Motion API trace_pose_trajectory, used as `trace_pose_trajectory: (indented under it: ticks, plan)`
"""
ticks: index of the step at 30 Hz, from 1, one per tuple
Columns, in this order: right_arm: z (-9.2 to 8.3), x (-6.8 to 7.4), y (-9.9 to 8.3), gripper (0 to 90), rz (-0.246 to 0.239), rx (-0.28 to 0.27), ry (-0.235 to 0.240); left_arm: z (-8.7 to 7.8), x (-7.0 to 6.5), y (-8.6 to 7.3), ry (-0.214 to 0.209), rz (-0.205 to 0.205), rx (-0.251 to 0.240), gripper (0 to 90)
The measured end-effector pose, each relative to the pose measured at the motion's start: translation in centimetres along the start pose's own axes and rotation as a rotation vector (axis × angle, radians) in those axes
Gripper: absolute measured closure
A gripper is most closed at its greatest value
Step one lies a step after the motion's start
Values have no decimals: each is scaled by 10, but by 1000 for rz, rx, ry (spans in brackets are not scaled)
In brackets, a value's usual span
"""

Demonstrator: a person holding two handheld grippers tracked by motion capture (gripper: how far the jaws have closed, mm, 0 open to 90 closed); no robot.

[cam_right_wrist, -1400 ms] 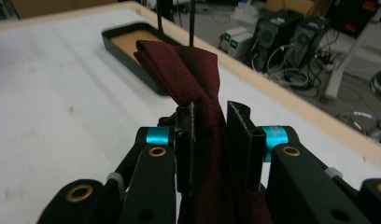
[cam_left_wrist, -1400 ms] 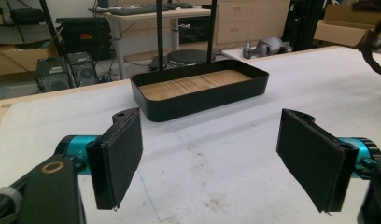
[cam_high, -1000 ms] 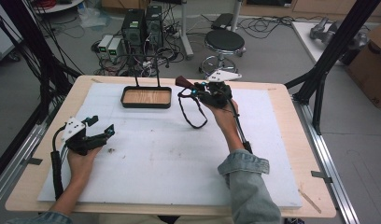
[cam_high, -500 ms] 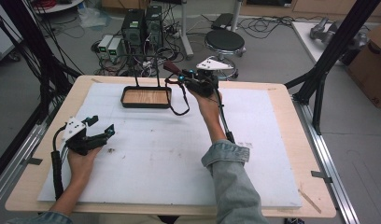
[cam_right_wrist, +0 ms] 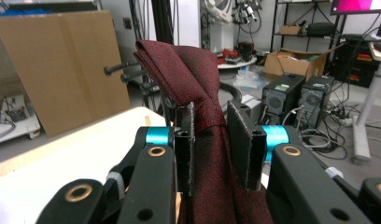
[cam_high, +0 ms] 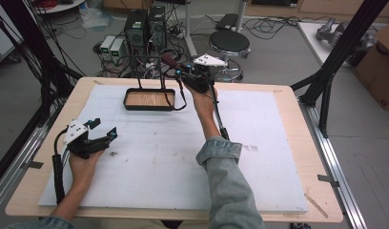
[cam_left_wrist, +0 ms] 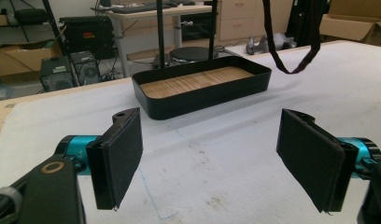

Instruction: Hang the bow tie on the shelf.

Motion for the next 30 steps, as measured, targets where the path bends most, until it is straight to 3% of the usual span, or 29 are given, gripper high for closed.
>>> trace_pose_trajectory:
  ticks: [4, 7, 15, 18, 30]
  plan:
    - [6, -2, -3, 726, -2, 12, -28, 0, -1, 0, -3, 1, 1, 235]
    - [10, -8, -9, 726, 25, 13, -47, 0, -1, 0, -4, 1, 2, 235]
    - [15, -13, -13, 726, 51, 2, -53, 0, -1, -1, -3, 6, 3, 235]
    - [18, -14, -18, 724, 38, 32, -92, 0, -1, -1, -4, 7, 5, 235]
    - [25, -15, -31, 714, 62, 72, -89, 0, -2, -1, -6, 8, 8, 235]
Point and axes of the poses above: each handheld gripper's, and its own axes: z roughly forward along the jaws, y roughly out of its top, x roughly to its left, the point moved 9 cm from there along z, roughly forward along the jaws, and after that the axes turned 14 degrees about -z, right-handed, at the moved point
